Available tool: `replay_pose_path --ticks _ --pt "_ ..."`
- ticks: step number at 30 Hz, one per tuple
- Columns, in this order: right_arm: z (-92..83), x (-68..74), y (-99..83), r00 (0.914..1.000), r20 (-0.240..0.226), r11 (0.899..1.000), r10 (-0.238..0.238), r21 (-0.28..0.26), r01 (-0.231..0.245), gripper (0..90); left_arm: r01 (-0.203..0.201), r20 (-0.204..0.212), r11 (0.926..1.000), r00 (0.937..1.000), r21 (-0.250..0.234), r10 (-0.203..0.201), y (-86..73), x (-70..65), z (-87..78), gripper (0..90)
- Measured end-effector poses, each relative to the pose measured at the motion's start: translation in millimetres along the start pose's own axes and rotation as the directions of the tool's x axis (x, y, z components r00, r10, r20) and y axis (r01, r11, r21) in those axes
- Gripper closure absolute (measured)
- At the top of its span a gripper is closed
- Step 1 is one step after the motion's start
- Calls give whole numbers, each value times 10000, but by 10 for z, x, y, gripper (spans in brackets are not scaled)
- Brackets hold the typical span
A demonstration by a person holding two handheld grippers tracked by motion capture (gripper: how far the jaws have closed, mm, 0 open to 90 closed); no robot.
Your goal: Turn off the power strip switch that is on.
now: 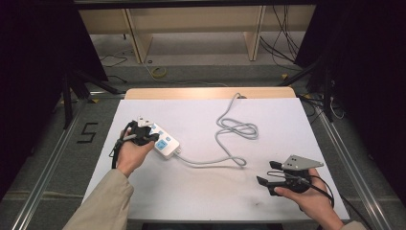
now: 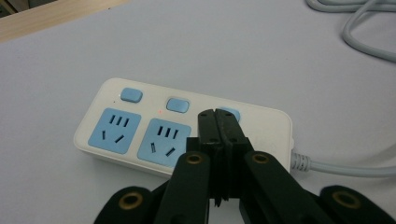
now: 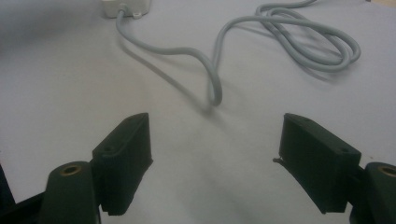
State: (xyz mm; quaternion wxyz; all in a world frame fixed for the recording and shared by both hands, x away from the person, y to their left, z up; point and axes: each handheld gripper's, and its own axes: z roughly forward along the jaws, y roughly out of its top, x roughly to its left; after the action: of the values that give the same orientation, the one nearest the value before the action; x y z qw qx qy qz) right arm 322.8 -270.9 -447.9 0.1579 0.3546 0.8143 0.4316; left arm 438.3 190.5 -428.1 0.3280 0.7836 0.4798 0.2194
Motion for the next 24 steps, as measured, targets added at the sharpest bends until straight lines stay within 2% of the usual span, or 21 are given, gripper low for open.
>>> replay_pose_path --ticks 14,20,24 --pt "-7 -15 -11 10000 43 10000 40 33 -40 253 245 31 9997 9997 46 -245 125 25 68 899" --pt "-2 -13 -11 10000 6 10000 16 18 -16 253 103 -89 9999 9999 115 -102 185 42 90 900" --pt "-5 -15 -13 10000 13 10000 68 17 -68 253 169 -132 9998 9998 139 -168 222 58 115 900"
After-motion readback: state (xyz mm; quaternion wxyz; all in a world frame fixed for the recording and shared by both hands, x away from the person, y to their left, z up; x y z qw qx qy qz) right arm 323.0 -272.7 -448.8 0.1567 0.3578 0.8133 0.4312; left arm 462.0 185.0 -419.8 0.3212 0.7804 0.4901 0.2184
